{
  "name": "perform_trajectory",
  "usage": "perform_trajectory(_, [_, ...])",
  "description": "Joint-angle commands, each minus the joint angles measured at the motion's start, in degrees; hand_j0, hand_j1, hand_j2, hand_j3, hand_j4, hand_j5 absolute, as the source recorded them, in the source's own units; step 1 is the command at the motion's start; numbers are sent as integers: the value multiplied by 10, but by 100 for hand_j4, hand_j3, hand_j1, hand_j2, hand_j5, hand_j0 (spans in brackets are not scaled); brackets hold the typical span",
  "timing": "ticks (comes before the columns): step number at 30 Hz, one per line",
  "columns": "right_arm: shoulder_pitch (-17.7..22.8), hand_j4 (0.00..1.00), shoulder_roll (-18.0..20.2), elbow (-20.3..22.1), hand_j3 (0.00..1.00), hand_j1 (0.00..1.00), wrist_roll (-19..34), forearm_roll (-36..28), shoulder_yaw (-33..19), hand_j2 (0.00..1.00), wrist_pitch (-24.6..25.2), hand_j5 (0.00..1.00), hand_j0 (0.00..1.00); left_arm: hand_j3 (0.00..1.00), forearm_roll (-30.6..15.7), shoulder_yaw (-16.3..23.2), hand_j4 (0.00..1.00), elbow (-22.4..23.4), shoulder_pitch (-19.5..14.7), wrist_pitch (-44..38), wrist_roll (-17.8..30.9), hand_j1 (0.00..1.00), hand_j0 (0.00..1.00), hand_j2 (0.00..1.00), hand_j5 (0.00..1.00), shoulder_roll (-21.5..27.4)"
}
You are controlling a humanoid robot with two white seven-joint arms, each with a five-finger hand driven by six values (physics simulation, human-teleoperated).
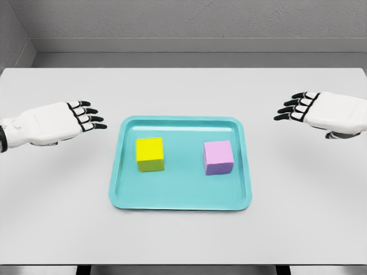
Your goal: Push two cubes
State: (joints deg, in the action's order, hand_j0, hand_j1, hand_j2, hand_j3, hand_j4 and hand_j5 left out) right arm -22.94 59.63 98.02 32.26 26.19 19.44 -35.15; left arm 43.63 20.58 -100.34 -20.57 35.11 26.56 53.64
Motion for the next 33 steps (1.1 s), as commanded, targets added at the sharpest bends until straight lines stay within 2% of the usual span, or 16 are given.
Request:
perform_trajectory(1, [1, 100, 1, -10, 100, 100, 1, -5, 1, 100, 2, 100, 100, 100, 1, 14, 100, 2, 0, -1, 0, 100, 100, 100, 100, -2])
perform_trajectory(5, [2, 100, -7, -15, 100, 100, 3, 3, 1, 100, 2, 100, 100, 100, -3, 8, 100, 7, 1, -1, -1, 100, 100, 100, 100, 4])
perform_trajectory(8, [3, 95, -7, -27, 95, 95, 2, 2, 0, 95, 2, 95, 95, 100, -8, 4, 100, 8, -3, -1, -2, 100, 100, 100, 100, 7])
perform_trajectory(10, [4, 96, -7, -28, 96, 96, 4, 4, 1, 96, 2, 96, 96, 100, -13, -12, 100, 8, -2, -1, -4, 100, 100, 100, 100, 7])
perform_trajectory(13, [11, 99, -1, -23, 99, 99, 3, 3, 2, 99, 2, 99, 99, 100, -41, -19, 100, 30, -4, -1, -4, 100, 100, 100, 100, 36])
perform_trajectory(15, [13, 99, 0, -10, 99, 99, 4, 4, 1, 99, 2, 99, 99, 100, -70, -27, 100, 61, -4, -1, -4, 100, 100, 100, 100, 36])
perform_trajectory(18, [11, 99, -3, -25, 99, 99, 6, 5, 1, 99, 2, 99, 99, 100, -71, -27, 100, 64, -1, -1, -4, 100, 100, 100, 100, 40])
perform_trajectory(20, [5, 86, -7, -42, 86, 86, 8, 17, 1, 86, 2, 86, 86, 100, -71, -26, 100, 64, 3, -1, -3, 100, 100, 100, 100, 40])
perform_trajectory(25, [4, 86, -9, -39, 86, 86, 8, 38, 4, 86, 2, 86, 86, 100, -70, -24, 100, 64, 4, -1, -1, 100, 100, 100, 100, 38])
perform_trajectory(29, [-4, 73, -10, -37, 73, 73, 9, 69, 6, 73, 2, 73, 73, 100, -69, -23, 100, 64, 4, -1, -1, 100, 100, 100, 100, 37])
perform_trajectory(32, [-5, 75, -7, -43, 75, 75, 9, 79, -2, 75, 2, 75, 75, 100, -64, -19, 100, 64, 5, -1, -1, 100, 100, 100, 100, 33])
perform_trajectory(33, [0, 77, -7, -43, 77, 77, 9, 81, -24, 77, 2, 77, 77, 100, -64, -19, 100, 64, 5, -1, -1, 100, 100, 100, 100, 34])
